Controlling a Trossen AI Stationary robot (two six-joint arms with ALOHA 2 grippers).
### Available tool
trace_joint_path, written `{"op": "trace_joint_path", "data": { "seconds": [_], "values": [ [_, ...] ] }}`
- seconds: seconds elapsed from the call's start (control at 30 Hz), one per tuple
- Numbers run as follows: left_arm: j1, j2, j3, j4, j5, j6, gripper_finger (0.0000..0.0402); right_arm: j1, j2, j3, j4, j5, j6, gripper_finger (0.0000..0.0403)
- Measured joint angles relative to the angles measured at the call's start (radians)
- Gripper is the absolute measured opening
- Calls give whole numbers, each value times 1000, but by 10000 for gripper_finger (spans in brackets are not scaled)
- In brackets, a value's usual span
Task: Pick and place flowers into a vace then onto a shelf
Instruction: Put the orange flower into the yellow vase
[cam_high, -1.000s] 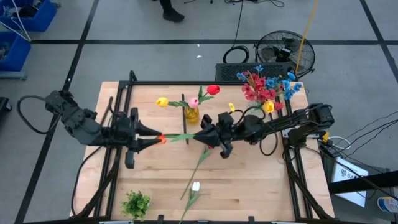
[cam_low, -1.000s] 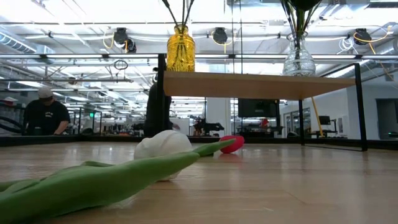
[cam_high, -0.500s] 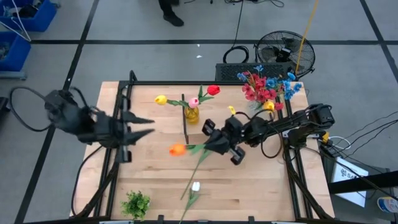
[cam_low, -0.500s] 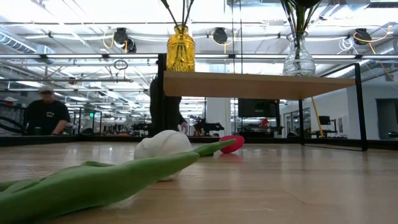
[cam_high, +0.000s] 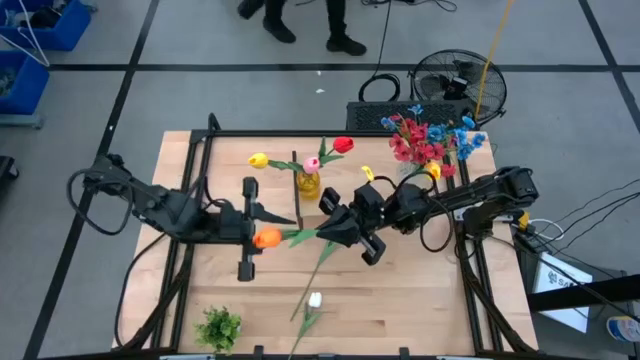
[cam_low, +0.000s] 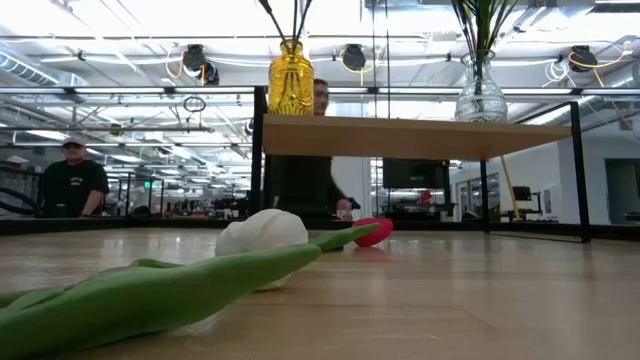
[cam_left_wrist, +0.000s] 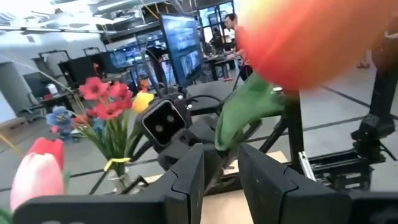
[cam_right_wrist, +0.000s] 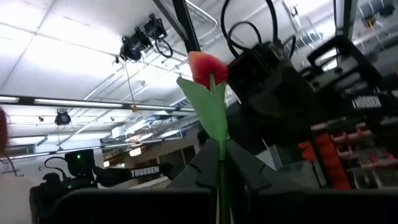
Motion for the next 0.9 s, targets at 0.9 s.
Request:
{"op": "trace_joint_path", "data": {
  "seconds": [0.9],
  "values": [
    [84, 96, 0, 190, 188, 24, 177, 1, 0, 0, 52, -24, -2, 6]
  ]
}}
